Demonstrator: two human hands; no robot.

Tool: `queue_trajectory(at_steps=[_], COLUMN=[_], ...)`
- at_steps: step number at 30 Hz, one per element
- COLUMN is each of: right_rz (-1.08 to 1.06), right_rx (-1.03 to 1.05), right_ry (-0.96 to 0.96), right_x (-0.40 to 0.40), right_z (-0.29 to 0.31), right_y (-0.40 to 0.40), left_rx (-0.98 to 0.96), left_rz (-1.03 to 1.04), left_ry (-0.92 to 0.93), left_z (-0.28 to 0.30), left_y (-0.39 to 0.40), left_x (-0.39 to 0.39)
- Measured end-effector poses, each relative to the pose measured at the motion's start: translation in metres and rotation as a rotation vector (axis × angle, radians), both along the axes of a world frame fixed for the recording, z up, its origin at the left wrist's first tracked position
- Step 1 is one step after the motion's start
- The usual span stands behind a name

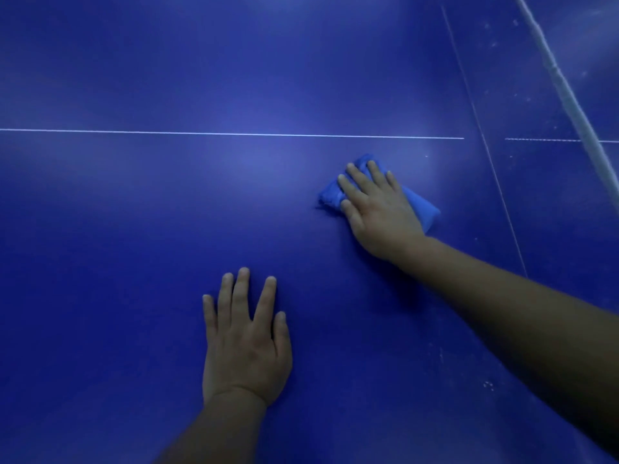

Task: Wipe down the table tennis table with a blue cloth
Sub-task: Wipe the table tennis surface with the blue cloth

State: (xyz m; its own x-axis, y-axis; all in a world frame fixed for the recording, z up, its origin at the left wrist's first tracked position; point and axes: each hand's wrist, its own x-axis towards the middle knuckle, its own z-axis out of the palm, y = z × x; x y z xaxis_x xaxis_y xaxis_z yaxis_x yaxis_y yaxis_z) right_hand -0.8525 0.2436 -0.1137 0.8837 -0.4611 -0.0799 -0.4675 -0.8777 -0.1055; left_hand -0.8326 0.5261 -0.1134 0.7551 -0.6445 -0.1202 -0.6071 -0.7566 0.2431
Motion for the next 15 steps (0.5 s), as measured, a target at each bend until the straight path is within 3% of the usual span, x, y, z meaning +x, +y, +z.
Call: queue_trajectory(at_steps=[4,8,12,15], right_rz=[0.05,-0.015,-0.424,-0.664], right_rx=[0.052,-0.011,-0.099,-0.019], right_ry=[-0.066,-0.021,-0.02,-0.029], right_x=[0.039,0.092,0.019,-0.036], right_z=[-0.008,0.0,-0.001,0.004], right_y=[0.056,0.022,-0.049,-0.046], left_rx=[-0.03,-0.042,-0.032,0.001], left_rz=[-0.02,-0.019,-0.025,-0.022], left_ry=[-0.048,-0.053,-0.031,-0.019], left_z=[-0.003,-0.004,-0.004,-0.004], left_y=[0.001,0.001,0.002,0.001], left_x=[0.0,0.0,0.0,0.001])
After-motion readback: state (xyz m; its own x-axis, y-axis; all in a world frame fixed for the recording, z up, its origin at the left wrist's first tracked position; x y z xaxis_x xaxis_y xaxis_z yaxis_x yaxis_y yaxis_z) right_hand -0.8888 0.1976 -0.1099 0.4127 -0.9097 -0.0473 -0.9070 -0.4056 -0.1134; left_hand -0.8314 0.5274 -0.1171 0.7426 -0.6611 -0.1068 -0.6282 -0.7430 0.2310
